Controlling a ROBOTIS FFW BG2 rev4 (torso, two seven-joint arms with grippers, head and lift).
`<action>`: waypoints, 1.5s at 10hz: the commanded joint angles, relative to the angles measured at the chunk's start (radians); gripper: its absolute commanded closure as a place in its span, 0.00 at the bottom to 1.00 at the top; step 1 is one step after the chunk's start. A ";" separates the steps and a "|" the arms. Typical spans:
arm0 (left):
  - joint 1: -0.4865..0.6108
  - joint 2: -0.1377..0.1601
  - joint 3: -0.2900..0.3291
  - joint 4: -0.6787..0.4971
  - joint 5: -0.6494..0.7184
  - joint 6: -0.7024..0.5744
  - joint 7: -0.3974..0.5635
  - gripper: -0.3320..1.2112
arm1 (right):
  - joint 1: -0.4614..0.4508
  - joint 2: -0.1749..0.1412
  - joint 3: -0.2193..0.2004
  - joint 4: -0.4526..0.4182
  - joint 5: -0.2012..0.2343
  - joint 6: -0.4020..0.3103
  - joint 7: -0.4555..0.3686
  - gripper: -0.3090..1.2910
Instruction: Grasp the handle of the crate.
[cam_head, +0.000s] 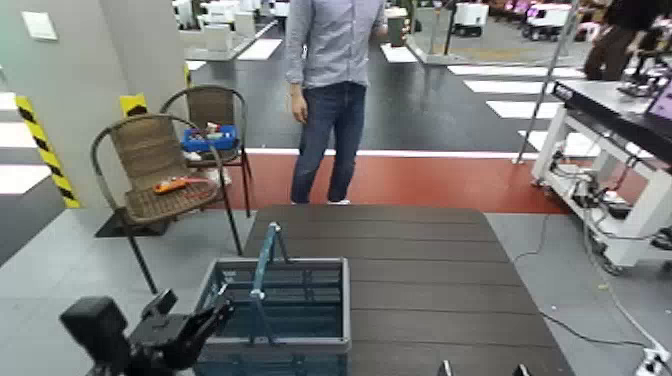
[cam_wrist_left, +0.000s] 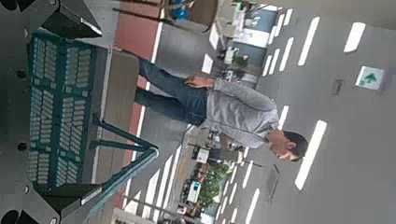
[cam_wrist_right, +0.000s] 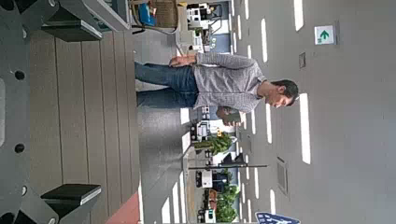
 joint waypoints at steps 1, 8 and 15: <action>-0.135 0.078 0.000 0.025 0.197 0.224 -0.030 0.30 | -0.002 0.000 0.003 0.003 0.000 -0.001 0.002 0.29; -0.488 0.210 -0.121 0.363 0.532 0.501 -0.196 0.30 | -0.009 -0.003 0.012 0.006 -0.001 -0.002 0.002 0.29; -0.710 0.270 -0.224 0.649 0.679 0.662 -0.347 0.30 | -0.017 -0.006 0.018 0.009 -0.009 -0.002 0.003 0.29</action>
